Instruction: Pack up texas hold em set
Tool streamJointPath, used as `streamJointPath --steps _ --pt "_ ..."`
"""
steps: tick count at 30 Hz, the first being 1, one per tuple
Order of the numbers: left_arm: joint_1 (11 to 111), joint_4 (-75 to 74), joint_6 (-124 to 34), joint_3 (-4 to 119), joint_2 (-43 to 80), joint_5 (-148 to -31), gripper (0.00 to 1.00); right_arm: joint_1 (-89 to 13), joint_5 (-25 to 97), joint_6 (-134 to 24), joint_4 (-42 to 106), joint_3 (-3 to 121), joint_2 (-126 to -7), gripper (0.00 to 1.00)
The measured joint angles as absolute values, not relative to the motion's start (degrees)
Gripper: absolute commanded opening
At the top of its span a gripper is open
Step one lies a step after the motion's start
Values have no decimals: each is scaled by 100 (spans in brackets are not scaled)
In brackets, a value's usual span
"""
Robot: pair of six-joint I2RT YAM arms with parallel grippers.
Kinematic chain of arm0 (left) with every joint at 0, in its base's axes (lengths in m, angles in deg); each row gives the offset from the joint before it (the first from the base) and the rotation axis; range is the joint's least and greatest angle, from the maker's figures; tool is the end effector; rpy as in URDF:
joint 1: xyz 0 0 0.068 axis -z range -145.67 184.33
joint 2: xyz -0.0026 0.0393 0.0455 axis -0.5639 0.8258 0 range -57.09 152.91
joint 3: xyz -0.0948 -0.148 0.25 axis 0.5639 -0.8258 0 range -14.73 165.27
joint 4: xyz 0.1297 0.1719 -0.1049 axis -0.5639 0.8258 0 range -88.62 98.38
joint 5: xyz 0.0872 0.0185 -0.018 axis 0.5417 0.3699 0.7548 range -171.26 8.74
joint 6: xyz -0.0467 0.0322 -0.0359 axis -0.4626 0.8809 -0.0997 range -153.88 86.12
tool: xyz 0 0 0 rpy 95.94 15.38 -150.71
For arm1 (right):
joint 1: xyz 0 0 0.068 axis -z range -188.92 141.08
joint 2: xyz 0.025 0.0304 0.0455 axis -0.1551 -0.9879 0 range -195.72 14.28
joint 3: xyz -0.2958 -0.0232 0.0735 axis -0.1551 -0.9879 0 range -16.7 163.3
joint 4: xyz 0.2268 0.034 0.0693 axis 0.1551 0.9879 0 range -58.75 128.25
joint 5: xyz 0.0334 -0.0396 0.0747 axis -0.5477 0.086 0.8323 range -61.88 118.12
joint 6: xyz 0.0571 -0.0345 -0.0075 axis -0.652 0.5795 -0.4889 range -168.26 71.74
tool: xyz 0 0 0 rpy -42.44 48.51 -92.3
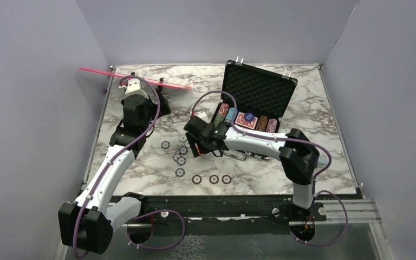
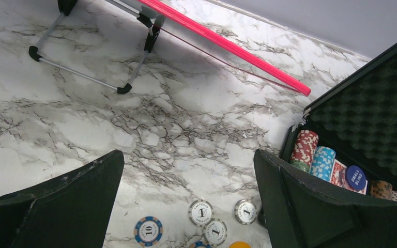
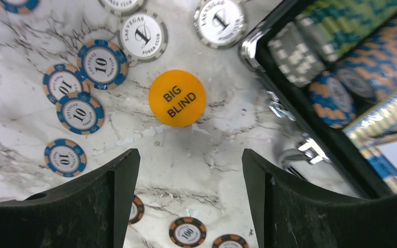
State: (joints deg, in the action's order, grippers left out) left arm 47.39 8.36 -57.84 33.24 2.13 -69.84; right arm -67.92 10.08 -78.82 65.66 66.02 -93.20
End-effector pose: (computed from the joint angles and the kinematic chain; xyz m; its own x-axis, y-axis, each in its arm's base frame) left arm 0.2135 -0.0386 0.3454 -0.2943 -0.3404 -0.8930 -0.0887 0.9401 -0.3291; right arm 0.2202 0.3341 0.2520 -0.7537 -0.3156 -0.5765 -0.4065 0.9131 0.0316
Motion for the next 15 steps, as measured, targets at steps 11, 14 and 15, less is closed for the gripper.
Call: streamJointPath --steps 11,14,15 --pt "4715 840 -5784 3324 210 -6982 99 -6871 1174 -7863 6682 7177 -10367 78" --pt "4715 840 -5784 3324 210 -6982 99 -6871 1174 -7847 6698 7371 -10505 75" --pt "4715 838 -5784 3324 210 -6982 99 -6871 1174 -7832 6706 7424 -10551 73"
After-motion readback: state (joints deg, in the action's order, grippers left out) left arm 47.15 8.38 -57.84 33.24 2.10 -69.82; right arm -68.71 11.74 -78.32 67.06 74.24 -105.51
